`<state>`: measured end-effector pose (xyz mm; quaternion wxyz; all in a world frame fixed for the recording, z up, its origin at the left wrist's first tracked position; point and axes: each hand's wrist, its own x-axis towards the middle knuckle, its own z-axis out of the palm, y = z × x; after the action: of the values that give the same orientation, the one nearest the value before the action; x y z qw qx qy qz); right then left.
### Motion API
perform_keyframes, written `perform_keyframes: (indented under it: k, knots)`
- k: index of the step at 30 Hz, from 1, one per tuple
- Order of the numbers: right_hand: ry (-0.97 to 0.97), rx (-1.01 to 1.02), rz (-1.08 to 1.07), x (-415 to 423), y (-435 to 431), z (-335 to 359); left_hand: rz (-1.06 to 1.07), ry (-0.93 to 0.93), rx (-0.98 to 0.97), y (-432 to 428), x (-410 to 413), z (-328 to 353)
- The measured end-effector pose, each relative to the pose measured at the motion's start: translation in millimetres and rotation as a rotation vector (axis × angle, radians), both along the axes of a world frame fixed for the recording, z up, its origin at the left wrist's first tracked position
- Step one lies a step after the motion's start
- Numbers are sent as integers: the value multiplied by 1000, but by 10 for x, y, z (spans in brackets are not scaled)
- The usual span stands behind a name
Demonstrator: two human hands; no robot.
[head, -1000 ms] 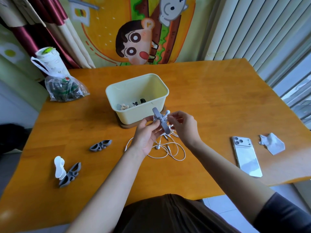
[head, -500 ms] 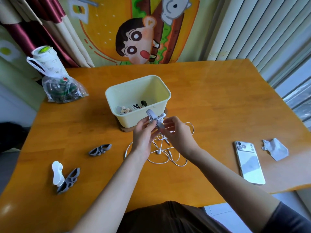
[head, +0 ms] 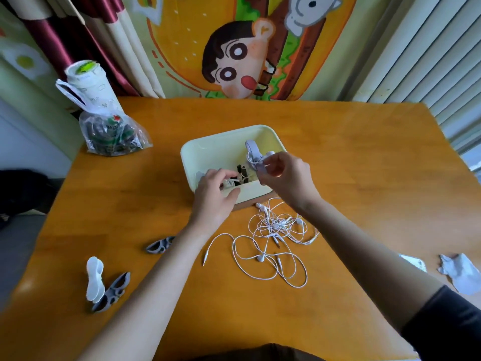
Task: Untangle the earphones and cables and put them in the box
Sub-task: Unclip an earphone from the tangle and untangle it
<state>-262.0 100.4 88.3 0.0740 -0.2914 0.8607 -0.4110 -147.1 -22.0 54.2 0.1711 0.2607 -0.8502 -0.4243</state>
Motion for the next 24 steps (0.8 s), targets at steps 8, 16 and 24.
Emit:
perform_keyframes:
  k: [8, 16, 24]
  knots:
    - [-107, 401, 161, -501, -688, -395, -90, -279, -413, -342, 151, -99]
    - [-218, 629, 137, -678, -1025, -887, -117, -169, -432, -405, 177, -205]
    - [-235, 775, 169, -768, -1143, -995, -110, -145, -366, -428, 180, -237]
